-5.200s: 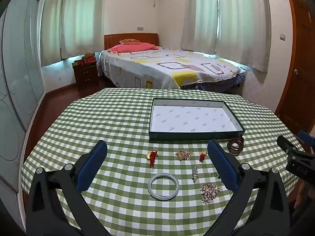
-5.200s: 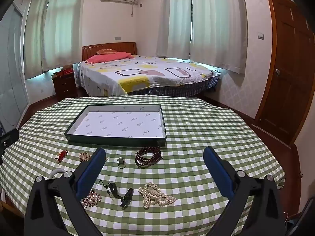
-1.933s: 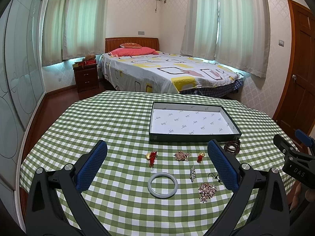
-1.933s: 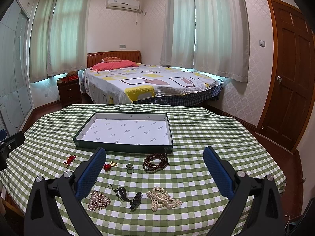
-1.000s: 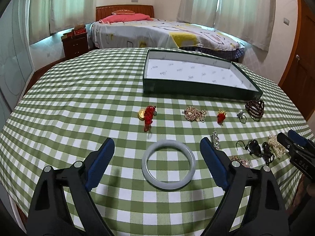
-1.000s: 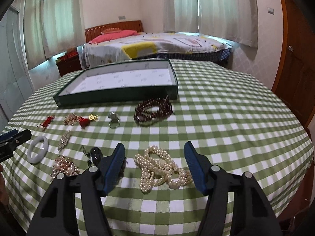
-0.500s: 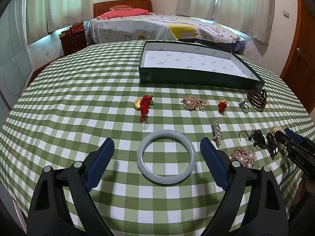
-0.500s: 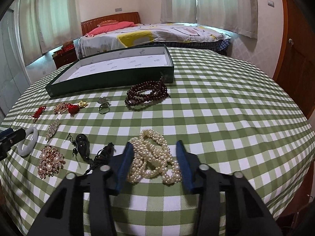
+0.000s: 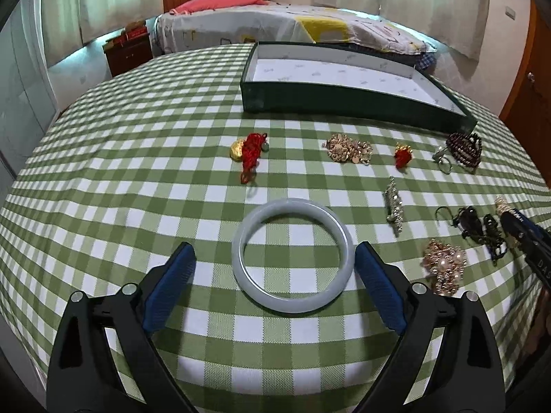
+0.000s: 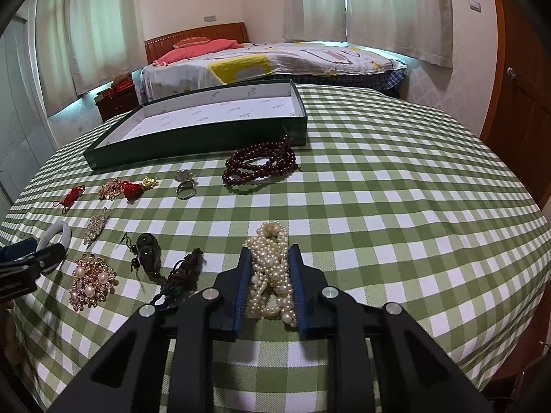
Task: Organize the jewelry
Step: 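Grasp the pearl necklace with the right tool while the left tool grasps the white bangle, then carry the pearl necklace and white bangle into the green tray and release both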
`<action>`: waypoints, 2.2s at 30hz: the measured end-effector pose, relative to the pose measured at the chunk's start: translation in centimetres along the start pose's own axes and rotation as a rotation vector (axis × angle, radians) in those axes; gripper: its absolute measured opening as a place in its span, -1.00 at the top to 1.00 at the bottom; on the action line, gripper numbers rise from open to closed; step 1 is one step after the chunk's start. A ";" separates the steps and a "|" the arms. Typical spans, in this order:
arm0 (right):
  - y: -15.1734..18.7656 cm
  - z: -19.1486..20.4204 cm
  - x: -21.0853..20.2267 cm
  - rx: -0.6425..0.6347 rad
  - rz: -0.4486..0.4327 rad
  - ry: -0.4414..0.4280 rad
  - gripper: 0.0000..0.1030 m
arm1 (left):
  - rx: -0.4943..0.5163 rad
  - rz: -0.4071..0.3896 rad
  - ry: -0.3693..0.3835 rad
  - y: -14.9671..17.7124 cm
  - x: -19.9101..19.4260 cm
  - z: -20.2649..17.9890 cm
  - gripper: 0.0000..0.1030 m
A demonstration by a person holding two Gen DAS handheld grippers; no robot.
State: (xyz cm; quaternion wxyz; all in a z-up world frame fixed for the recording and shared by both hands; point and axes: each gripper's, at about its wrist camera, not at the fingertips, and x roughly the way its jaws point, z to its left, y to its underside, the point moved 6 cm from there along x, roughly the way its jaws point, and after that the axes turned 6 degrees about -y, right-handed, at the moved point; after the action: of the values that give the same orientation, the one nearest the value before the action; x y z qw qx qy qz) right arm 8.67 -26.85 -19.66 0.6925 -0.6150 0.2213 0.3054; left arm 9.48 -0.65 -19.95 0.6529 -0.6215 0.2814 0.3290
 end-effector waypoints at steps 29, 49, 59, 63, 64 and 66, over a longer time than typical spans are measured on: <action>-1.1 1.0 -1.2 -0.013 -0.042 -0.028 0.67 | -0.014 -0.110 0.038 -1.7 -2.4 0.2 -0.34; -16.1 3.0 -0.3 -0.059 -0.245 -0.074 0.70 | -0.028 -0.296 0.088 -17.3 -2.3 -3.1 -0.34; -17.1 1.3 9.3 -0.052 -0.072 -0.077 0.70 | 0.010 -0.151 0.076 -19.9 7.2 -6.2 -0.34; -16.3 0.6 12.2 -0.042 0.014 -0.063 0.70 | 0.014 -0.072 0.067 -18.9 10.5 -6.1 -0.34; -16.1 0.6 12.6 -0.043 0.031 -0.063 0.70 | 0.017 -0.063 0.065 -18.8 11.0 -6.2 -0.34; -15.8 0.5 13.4 -0.048 0.056 -0.057 0.70 | 0.021 -0.046 0.062 -18.6 11.7 -6.4 -0.34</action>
State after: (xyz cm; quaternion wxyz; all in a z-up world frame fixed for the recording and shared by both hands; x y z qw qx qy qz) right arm 29.17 -25.20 -17.39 0.6749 -0.6159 0.2111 0.3473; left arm 31.55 -6.26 -17.82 0.6578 -0.6307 0.2908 0.2915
